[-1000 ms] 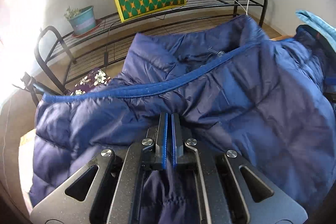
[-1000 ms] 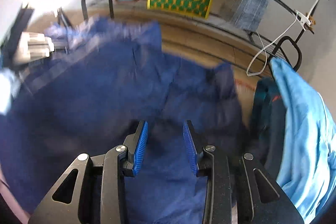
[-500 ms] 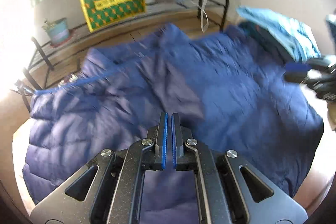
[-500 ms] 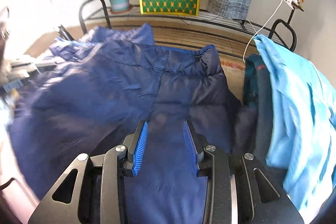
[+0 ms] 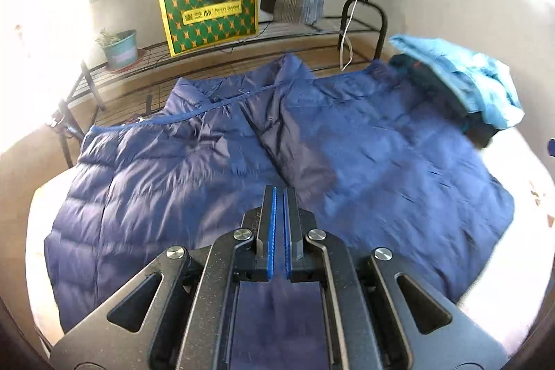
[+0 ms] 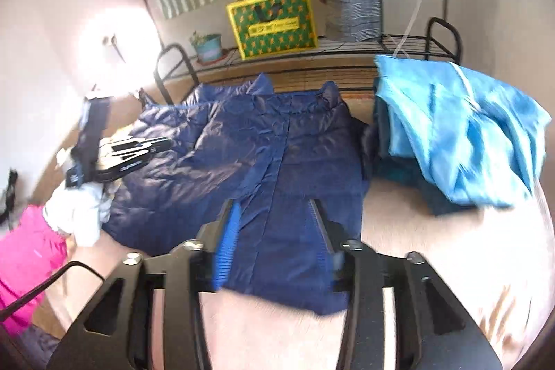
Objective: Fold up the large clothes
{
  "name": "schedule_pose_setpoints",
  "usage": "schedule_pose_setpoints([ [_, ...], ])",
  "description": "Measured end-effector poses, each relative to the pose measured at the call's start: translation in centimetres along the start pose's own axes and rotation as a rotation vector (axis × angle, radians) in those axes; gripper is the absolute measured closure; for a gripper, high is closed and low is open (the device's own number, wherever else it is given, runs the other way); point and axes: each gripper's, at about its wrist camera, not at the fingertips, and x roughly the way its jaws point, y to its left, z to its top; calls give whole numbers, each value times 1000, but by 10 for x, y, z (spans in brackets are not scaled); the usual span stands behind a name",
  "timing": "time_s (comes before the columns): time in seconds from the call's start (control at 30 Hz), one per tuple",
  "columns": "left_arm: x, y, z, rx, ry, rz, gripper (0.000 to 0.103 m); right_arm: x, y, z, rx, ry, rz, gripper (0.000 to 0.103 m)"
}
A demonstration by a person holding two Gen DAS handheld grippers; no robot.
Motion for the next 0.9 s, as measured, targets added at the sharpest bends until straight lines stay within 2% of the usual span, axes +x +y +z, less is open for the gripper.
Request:
schedule_pose_setpoints([
  [0.1,-10,-11,-20,-1,15,-28,102,-21,3,-15,59,-64,-54,39],
  [0.17,-4,-19,-31,-11,32,-41,102,-26,2,-25,123,-71,-51,34],
  [0.2,1,-24,-35,-17,40,-48,102,-25,0,-30,160,-66,-45,33],
  [0.3,18,-37,-50,-1,48,-2,102,-17,-8,-44,245,-47,-60,33],
  [0.37,31,-37,-61,-12,62,-6,102,-6,-22,-55,356,-24,-44,33],
  [0.43,34,-38,-69,-10,35,-7,102,5,-38,-66,471,-5,-10,31],
  [0.5,32,-38,-69,-4,32,-5,102,19,-54,-75,567,27,-19,30],
  [0.6,18,-36,-66,-33,28,0,102,37,-72,-83,630,71,-68,30],
  [0.77,-5,-33,-75,-64,-3,-5,102,55,-93,-93,751,93,-11,30],
  [0.9,9,-37,-86,-31,30,16,102,69,-93,-94,774,98,24,27],
])
